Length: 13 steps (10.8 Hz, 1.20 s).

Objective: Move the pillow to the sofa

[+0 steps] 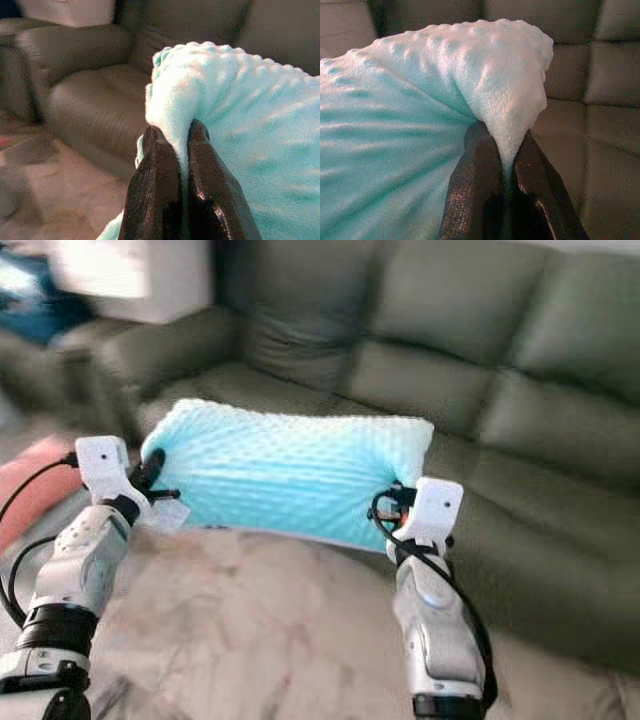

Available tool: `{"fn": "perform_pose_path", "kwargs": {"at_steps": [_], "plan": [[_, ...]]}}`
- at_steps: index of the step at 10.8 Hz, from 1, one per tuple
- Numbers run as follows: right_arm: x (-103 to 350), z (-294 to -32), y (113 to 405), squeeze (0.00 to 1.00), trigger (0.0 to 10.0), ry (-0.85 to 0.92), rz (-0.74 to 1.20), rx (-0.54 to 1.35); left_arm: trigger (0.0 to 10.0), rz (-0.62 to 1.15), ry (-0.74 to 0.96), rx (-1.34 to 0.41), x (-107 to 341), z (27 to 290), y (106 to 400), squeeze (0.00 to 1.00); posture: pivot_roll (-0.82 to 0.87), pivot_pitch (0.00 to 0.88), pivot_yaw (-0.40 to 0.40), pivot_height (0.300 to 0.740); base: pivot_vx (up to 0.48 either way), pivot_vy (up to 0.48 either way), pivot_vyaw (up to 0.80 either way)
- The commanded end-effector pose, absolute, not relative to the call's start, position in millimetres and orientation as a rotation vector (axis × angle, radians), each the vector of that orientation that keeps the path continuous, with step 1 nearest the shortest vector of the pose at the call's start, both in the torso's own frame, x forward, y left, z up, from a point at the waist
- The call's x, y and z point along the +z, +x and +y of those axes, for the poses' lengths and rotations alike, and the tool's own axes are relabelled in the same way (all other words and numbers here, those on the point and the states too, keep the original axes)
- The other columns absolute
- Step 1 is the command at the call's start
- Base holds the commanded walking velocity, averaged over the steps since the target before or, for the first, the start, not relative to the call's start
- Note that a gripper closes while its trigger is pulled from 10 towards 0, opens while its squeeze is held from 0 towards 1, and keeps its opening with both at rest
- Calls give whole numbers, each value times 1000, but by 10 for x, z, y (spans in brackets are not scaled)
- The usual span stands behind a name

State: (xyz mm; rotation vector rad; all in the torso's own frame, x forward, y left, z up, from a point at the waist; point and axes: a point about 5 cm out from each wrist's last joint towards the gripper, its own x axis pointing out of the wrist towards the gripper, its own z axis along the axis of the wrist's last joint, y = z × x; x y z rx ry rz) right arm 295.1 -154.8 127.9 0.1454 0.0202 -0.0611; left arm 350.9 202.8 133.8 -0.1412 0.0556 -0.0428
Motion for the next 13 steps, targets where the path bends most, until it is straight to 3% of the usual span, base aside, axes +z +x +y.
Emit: {"fn": "perform_pose_path", "kwargs": {"at_steps": [1, 9, 13], "plan": [[1315, -1664, 2950, 0, 10000, 136, 3, -107, 10000, 28, -130, -48, 1408, 2013, 3541, 0, -110, 54, -32, 740, 0, 0, -800], [1313, -1670, 2946, 0, 10000, 128, 2, -102, 10000, 5, -112, -20, 1425, 2058, 3546, 0, -114, 54, -34, 740, 0, 0, -794], [1328, -1660, 2942, 0, 10000, 119, -8, -89, 10000, -19, -133, -37, 1436, 2063, 3524, 0, -114, 50, -38, 740, 334, 0, 0]]}}
